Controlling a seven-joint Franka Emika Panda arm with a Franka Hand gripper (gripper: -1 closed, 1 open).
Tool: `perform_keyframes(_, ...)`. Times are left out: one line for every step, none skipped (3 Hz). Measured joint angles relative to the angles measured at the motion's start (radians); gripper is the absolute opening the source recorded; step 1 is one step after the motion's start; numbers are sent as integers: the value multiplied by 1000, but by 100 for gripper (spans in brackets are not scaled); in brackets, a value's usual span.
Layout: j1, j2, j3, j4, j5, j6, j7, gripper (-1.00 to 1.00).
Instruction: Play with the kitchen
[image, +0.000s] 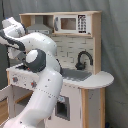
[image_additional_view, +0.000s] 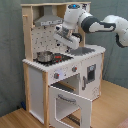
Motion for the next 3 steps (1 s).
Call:
perform_keyframes(1,61,-15,45,0,-17,-64,100)
perform_keyframes(25,91,-19,94,-3,-16,-154,100)
perform_keyframes(69,114,-40,143,-11,-10,-234,100)
